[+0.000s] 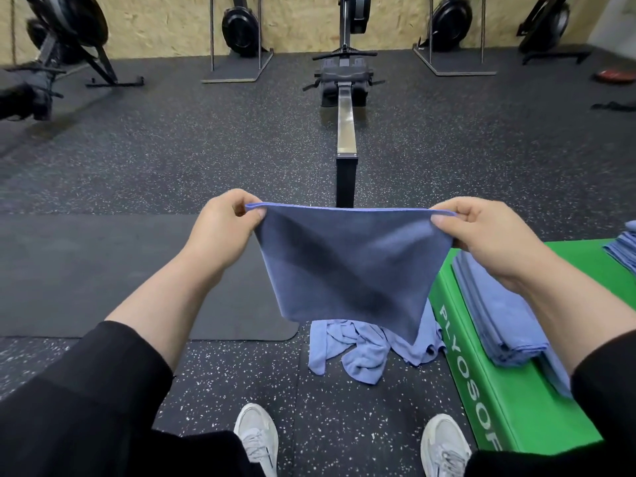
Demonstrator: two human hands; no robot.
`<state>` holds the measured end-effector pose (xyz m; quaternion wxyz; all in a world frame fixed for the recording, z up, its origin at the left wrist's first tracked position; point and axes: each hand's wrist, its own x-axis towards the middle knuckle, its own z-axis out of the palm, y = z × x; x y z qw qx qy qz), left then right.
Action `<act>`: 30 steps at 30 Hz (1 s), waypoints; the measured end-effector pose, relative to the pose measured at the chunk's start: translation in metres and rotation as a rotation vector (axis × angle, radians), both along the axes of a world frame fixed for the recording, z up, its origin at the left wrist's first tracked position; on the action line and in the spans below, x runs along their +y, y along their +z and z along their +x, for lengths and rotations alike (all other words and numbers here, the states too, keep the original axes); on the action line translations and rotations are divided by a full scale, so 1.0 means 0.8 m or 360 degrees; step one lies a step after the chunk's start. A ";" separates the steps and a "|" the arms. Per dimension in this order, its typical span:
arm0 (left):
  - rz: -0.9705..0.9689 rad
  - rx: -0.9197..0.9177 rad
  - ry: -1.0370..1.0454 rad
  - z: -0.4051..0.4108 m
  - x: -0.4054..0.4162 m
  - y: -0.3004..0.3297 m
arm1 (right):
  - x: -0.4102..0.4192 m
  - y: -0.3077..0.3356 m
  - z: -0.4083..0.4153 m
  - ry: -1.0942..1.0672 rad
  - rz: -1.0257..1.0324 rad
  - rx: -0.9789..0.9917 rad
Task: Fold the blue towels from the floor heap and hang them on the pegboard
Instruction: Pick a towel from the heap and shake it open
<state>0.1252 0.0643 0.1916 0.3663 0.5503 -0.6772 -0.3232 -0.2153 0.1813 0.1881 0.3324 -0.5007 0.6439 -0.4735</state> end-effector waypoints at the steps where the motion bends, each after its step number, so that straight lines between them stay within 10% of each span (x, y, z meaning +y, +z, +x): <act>1: 0.0014 0.0108 0.0003 0.000 0.001 0.002 | 0.000 0.002 0.002 -0.0012 -0.0027 -0.0012; 20: -0.0143 -0.0032 -0.0271 -0.057 0.009 0.016 | -0.018 -0.031 0.016 0.0056 0.0580 0.1078; 30: -0.0105 -0.0092 -0.0642 -0.126 0.031 0.000 | -0.051 -0.031 0.086 0.0554 0.0055 0.0053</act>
